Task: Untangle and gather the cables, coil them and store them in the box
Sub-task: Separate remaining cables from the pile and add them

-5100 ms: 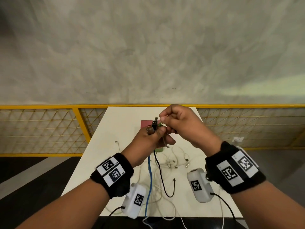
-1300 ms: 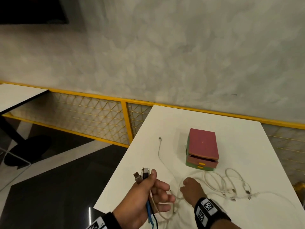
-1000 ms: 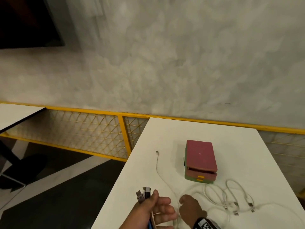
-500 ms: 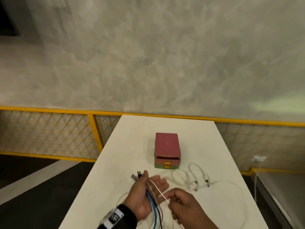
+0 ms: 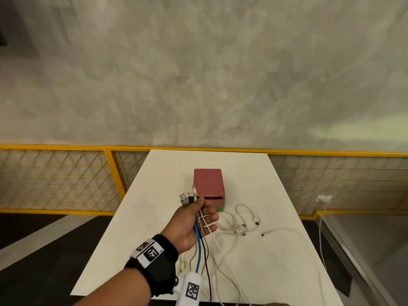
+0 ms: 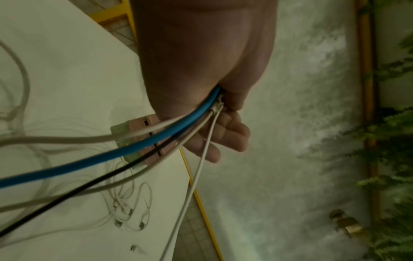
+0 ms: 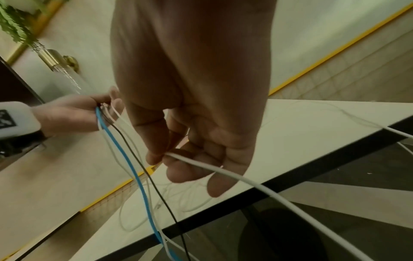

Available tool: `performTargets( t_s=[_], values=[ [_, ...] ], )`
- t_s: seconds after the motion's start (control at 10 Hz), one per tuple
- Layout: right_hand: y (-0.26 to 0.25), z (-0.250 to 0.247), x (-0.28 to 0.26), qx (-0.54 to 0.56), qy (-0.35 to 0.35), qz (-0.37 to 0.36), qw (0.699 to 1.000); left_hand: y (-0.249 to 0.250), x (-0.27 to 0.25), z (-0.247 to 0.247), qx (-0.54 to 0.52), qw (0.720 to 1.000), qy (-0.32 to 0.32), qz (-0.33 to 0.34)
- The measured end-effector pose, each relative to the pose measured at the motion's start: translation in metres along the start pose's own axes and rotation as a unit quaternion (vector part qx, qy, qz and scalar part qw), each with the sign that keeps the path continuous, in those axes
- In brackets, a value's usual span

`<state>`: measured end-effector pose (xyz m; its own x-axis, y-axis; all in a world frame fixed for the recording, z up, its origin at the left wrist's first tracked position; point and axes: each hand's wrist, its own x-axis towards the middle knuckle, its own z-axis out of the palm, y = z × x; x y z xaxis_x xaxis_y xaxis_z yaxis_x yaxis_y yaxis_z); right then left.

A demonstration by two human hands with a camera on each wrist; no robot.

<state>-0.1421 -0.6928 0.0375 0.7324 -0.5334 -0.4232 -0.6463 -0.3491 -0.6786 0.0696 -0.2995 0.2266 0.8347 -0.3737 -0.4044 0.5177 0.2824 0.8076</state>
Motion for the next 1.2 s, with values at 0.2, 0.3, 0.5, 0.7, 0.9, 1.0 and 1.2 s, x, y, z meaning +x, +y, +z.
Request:
performTargets(
  t_s=[0.2,0.3,0.5,0.7,0.9,1.0,1.2],
  values=[
    [-0.065,0.065,-0.087,-0.081,-0.383,-0.061,0.918,-0.006,-0.006,0.004,0.012,0.999,0.015,0.047],
    [-0.127,0.084,-0.113,-0.070,-0.317,-0.084,0.942,-0.008,-0.008,0.000,0.005,0.998,0.024,0.065],
    [-0.171,0.101,-0.129,0.087,-0.231,-0.071,0.966,-0.017,-0.019,0.006,-0.007,0.997,0.017,0.079],
    [-0.225,0.122,-0.132,0.336,-0.360,0.107,0.864,-0.051,-0.050,0.023,0.113,0.991,-0.052,0.056],
    [-0.222,0.129,-0.111,0.444,-0.276,0.210,0.826,-0.063,-0.073,0.004,0.142,0.988,-0.060,0.012],
    [-0.226,0.116,-0.102,0.536,-0.247,0.226,0.775,-0.067,-0.086,-0.020,0.178,0.976,-0.084,-0.088],
    [-0.226,0.091,-0.086,0.580,-0.207,0.210,0.759,-0.056,-0.103,-0.073,0.447,0.856,-0.087,-0.245]
  ],
)
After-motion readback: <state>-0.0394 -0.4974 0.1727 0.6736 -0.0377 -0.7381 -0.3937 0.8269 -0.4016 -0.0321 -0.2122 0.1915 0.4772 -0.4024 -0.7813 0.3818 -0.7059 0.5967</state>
